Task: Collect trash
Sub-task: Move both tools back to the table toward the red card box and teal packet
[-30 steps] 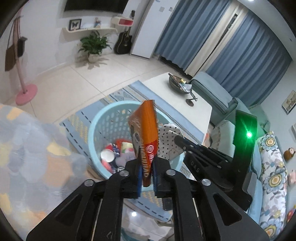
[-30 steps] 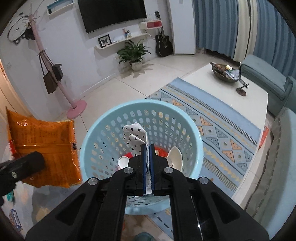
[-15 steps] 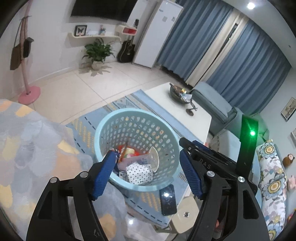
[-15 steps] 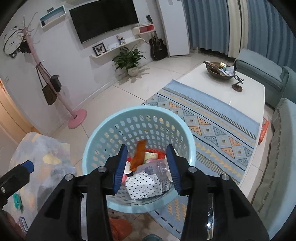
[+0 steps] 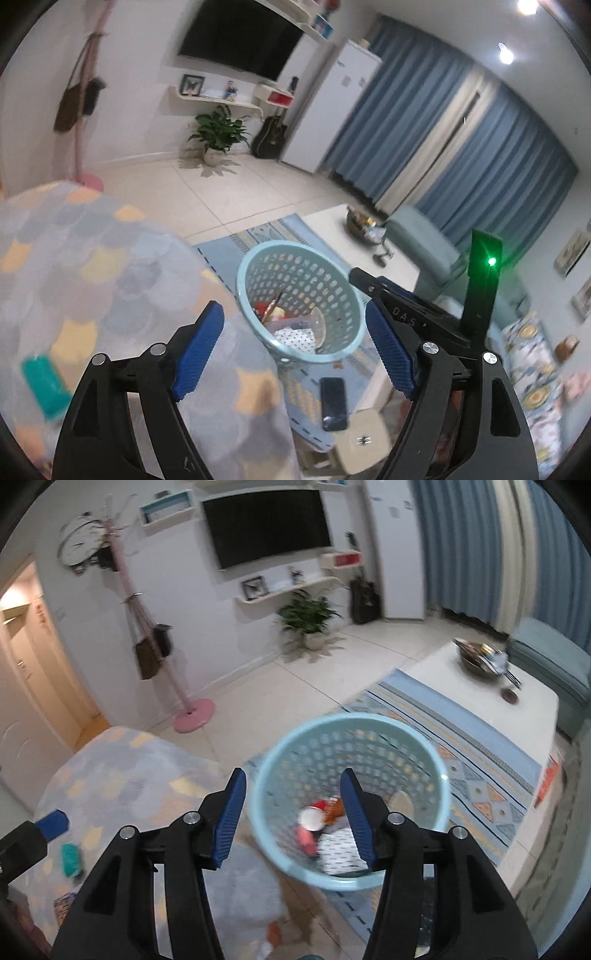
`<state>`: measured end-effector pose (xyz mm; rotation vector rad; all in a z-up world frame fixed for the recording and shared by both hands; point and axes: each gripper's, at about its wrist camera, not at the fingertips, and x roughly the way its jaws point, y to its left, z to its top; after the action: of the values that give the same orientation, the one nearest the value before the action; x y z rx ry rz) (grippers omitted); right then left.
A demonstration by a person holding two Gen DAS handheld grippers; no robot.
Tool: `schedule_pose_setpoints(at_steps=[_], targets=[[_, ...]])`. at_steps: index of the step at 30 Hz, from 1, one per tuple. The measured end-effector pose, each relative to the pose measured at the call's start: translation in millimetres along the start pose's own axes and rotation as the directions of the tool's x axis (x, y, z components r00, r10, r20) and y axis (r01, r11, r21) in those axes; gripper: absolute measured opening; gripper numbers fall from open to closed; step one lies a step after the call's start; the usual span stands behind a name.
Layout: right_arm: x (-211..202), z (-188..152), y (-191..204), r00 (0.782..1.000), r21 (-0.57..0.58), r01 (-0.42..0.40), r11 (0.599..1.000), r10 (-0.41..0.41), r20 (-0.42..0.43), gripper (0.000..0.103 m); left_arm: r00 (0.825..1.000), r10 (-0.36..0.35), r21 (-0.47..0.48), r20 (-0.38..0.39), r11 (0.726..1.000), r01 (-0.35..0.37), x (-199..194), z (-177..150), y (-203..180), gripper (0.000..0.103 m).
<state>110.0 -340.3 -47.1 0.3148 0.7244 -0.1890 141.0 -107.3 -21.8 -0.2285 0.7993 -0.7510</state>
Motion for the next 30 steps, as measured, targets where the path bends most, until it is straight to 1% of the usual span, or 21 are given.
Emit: schedule_pose_setpoints(at_steps=[3, 5, 6, 9, 11, 14, 16, 17, 19, 21, 24, 27, 30], targets=[[-13, 0, 31, 0.999, -0.053, -0.042, 0.998, 0.043, 0.03, 0.051, 0.999, 0.029, -0.019, 0.046, 0.999, -0.028, -29, -6, 14, 0.077], [-18, -1, 51, 0.996, -0.086, -0.074, 0.994, 0.078, 0.039, 0.057, 0.996, 0.049, -0.03, 0.079, 0.998, -0.047, -51, -10, 25, 0.077], [-20, -2, 60, 0.995, -0.102, -0.086, 0.991, 0.09, 0.041, 0.057, 0.993, 0.067, -0.036, 0.096, 0.997, -0.064, -60, -12, 29, 0.077], [-23, -9, 98, 0.988, -0.172, -0.145, 0.974, 0.152, 0.03, 0.058, 0.978, 0.149, -0.042, 0.146, 0.989, -0.145, -91, -22, 44, 0.077], [-22, -14, 115, 0.983, -0.199, -0.18, 0.963, 0.186, 0.012, 0.059, 0.966, 0.204, -0.053, 0.162, 0.979, -0.198, -109, -30, 56, 0.077], [-16, -25, 142, 0.973, -0.233, -0.228, 0.946, 0.227, -0.029, 0.059, 0.953, 0.255, -0.07, 0.163, 0.967, -0.246, -128, -39, 75, 0.077], [-12, -34, 156, 0.966, -0.247, -0.259, 0.934, 0.254, -0.055, 0.059, 0.945, 0.292, -0.075, 0.146, 0.956, -0.284, -136, -49, 91, 0.077], [-9, -38, 161, 0.962, -0.25, -0.272, 0.929, 0.262, -0.071, 0.059, 0.945, 0.299, -0.075, 0.132, 0.954, -0.291, -138, -52, 96, 0.077], [-4, -47, 170, 0.952, -0.252, -0.306, 0.918, 0.289, -0.106, 0.059, 0.948, 0.308, -0.079, 0.082, 0.95, -0.302, -136, -64, 112, 0.077], [1, -55, 177, 0.942, -0.249, -0.33, 0.91, 0.303, -0.142, 0.059, 0.947, 0.318, -0.085, 0.057, 0.946, -0.312, -134, -72, 124, 0.077], [5, -60, 181, 0.935, -0.251, -0.345, 0.904, 0.309, -0.172, 0.059, 0.952, 0.307, -0.071, -0.014, 0.949, -0.307, -120, -85, 138, 0.083], [7, -61, 187, 0.933, -0.257, -0.348, 0.901, 0.307, -0.188, 0.059, 0.95, 0.305, -0.037, -0.063, 0.951, -0.308, -108, -95, 142, 0.083], [5, -64, 188, 0.932, -0.271, -0.35, 0.897, 0.305, -0.194, 0.059, 0.958, 0.269, -0.003, -0.098, 0.963, -0.27, -105, -103, 138, 0.083]])
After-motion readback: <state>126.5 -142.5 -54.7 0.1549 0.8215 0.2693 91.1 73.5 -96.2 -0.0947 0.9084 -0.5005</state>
